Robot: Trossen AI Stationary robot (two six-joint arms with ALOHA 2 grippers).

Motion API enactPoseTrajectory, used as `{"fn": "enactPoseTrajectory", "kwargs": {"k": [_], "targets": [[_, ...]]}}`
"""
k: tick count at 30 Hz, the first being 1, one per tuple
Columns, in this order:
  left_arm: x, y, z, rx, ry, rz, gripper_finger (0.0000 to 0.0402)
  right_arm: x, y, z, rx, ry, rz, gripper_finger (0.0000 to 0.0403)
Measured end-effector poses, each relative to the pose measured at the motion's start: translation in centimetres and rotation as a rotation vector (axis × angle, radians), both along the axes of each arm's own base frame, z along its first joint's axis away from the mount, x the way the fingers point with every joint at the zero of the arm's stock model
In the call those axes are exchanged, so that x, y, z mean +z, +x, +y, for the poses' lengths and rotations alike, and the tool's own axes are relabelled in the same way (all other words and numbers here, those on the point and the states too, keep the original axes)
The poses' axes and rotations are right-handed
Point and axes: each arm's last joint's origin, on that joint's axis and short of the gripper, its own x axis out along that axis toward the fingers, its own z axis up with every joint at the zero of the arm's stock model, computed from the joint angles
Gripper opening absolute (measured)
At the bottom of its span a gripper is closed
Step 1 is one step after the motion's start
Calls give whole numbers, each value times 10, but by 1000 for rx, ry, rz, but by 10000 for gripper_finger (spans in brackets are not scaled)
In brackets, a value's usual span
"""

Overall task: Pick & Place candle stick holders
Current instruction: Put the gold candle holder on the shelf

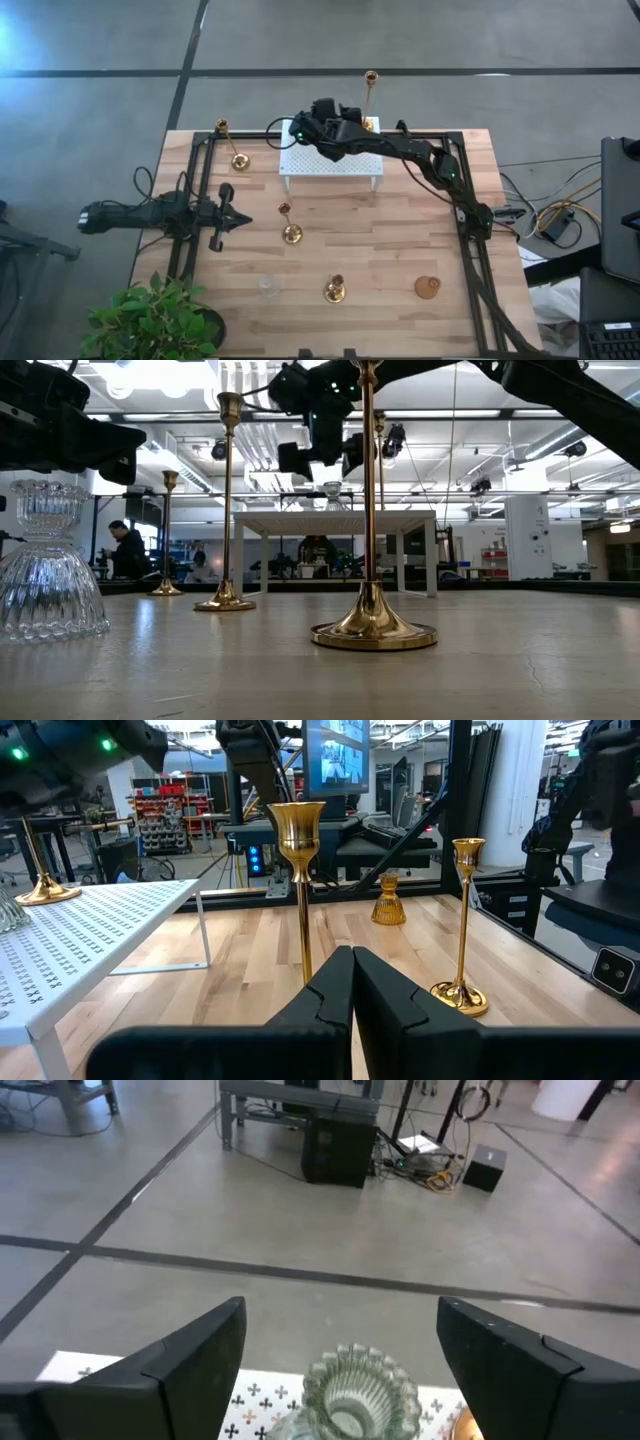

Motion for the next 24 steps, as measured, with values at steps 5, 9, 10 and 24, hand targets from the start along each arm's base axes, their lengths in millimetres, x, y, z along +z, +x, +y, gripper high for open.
{"fn": "enactPoseTrajectory", "kwargs": {"k": [5, 9, 10, 24], "targets": [[0, 0, 0, 0, 0, 0, 14, 20, 0, 11, 30, -5, 20, 301], [0, 0, 0, 0, 0, 0, 14, 43, -7, 31, 62, 11, 61, 291], [0, 0, 0, 0, 0, 0, 14, 49, -10, 38, 73, 14, 70, 288], [0, 0, 0, 0, 0, -1, 14, 132, -92, 181, 378, 61, 177, 236]]}}
